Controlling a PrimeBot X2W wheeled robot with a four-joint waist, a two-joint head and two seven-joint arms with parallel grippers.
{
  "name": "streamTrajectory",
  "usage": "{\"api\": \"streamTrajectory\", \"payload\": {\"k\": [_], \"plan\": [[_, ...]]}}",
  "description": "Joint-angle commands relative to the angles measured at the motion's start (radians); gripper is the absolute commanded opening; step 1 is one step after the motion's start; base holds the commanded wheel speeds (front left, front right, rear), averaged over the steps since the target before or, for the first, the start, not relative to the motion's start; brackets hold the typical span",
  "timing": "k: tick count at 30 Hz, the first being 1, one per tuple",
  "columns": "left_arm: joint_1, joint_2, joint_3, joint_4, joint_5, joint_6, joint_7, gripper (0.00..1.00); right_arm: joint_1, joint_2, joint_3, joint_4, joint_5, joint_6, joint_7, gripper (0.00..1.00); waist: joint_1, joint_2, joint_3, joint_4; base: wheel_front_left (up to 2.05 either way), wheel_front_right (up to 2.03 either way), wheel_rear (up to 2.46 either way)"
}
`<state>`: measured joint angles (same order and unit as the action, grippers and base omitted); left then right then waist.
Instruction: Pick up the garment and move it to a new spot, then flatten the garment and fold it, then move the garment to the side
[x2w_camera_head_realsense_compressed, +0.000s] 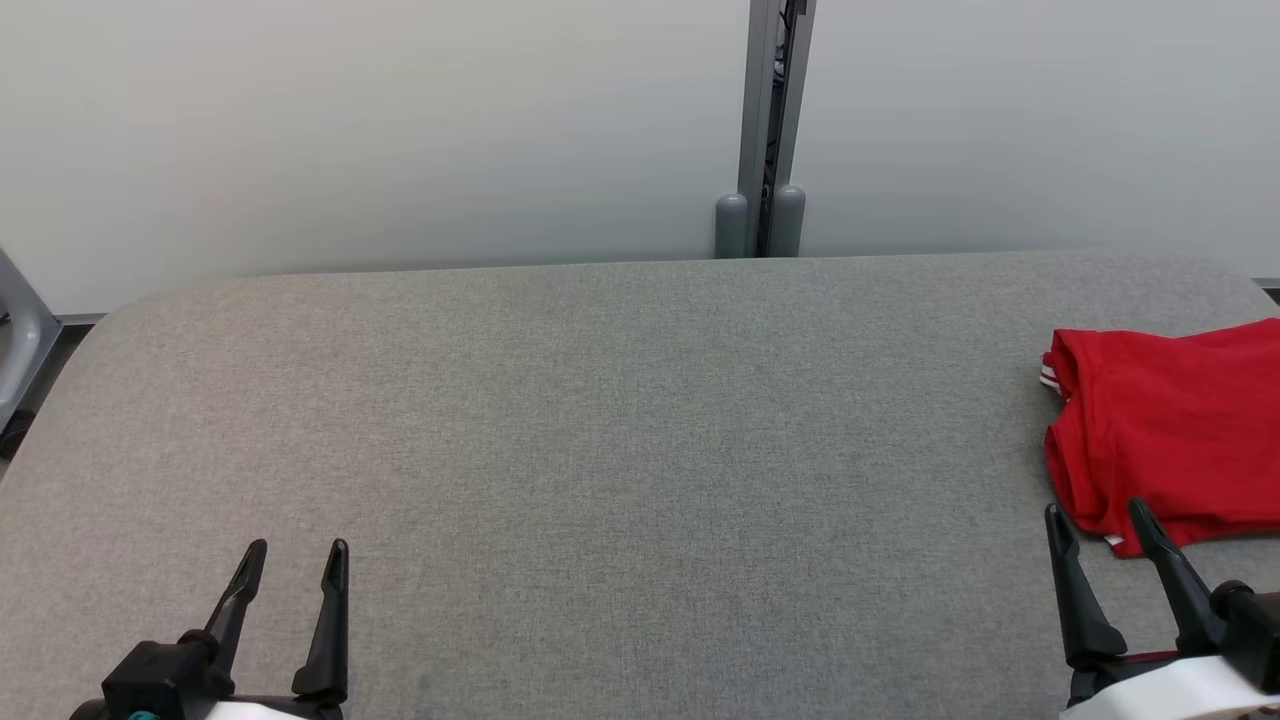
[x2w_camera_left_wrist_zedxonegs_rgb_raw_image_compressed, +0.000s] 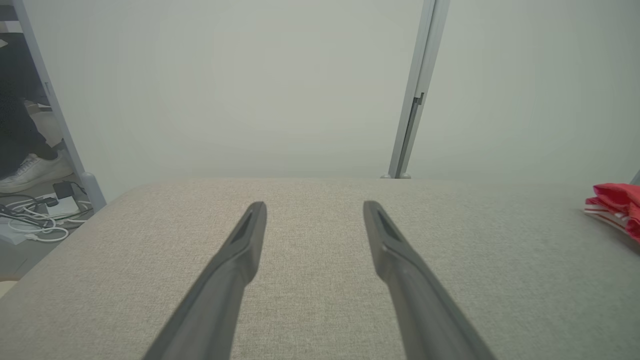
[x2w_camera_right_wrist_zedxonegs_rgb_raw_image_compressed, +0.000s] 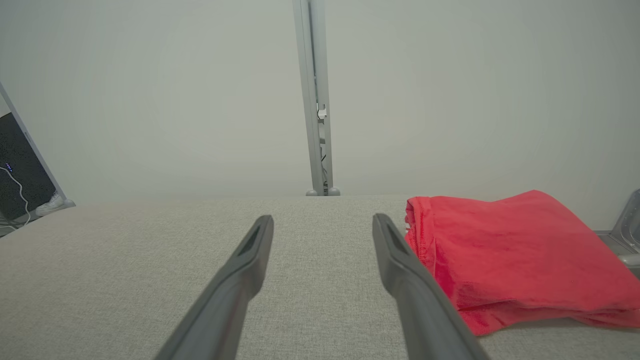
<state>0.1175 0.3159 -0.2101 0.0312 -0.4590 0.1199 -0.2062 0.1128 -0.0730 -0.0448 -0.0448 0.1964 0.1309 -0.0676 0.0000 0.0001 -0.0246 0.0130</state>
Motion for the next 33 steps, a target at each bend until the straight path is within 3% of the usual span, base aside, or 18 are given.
{"api": "streamTrajectory", "payload": {"k": [1,33], "plan": [[0.003,0.008,0.001,-0.004,-0.001,0.003,0.000,1.00,0.013,-0.001,-0.001,-0.002,-0.005,0.000,0.003,1.00,0.0000,-0.0001,0.000,0.001,0.00,0.00,0.00],[-0.015,0.008,-0.008,-0.004,-0.017,0.015,-0.014,1.00,0.018,0.014,-0.007,-0.021,-0.016,0.000,0.000,1.00,0.0000,-0.0001,0.009,0.018,0.00,0.00,0.00]]}}
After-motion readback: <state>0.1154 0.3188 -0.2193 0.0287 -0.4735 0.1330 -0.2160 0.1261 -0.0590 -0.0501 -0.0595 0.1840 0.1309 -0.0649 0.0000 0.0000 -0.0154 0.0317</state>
